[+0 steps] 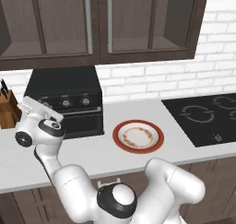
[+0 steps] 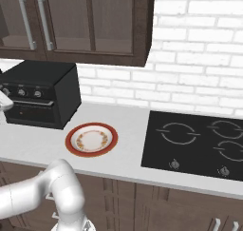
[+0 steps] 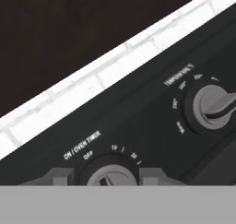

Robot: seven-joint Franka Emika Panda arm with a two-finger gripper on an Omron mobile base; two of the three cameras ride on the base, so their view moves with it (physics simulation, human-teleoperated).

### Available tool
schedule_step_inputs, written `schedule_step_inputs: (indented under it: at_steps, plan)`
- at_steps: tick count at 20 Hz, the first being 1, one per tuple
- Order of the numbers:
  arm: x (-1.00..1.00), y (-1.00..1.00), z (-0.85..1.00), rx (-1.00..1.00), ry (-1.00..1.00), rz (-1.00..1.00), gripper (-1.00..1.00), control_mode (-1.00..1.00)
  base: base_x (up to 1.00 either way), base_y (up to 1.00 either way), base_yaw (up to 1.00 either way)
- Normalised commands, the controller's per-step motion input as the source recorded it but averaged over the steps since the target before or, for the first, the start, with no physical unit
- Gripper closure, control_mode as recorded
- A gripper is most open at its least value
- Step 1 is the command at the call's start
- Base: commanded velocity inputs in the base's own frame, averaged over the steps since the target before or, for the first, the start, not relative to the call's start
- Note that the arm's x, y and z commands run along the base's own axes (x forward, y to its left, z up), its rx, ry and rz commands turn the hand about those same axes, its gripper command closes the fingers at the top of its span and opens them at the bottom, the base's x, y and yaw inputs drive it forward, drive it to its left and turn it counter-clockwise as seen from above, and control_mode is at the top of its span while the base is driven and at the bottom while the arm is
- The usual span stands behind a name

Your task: Pick up the kebab skewer and baguette bread, and place them inside the toaster oven. Close the toaster oven door and start by setting the timer.

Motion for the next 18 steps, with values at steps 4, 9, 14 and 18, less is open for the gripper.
schedule_step_inputs:
  at_steps: [4, 9, 14, 18]
  plan:
    - [0.0, 0.6, -0.41, 0.05, 0.07, -0.12, 1.0, -1.0, 0.0, 0.0, 0.0]
    - [-0.01, 0.57, -0.44, 0.01, 0.05, -0.02, 1.0, -1.0, 0.0, 0.0, 0.0]
    - [-0.03, 0.47, -0.42, 0.0, 0.0, 0.0, 1.0, -1.0, 0.0, 0.0, 0.0]
    - [-0.05, 0.38, -0.4, 0.01, 0.0, 0.0, 1.0, -1.0, 0.0, 0.0, 0.0]
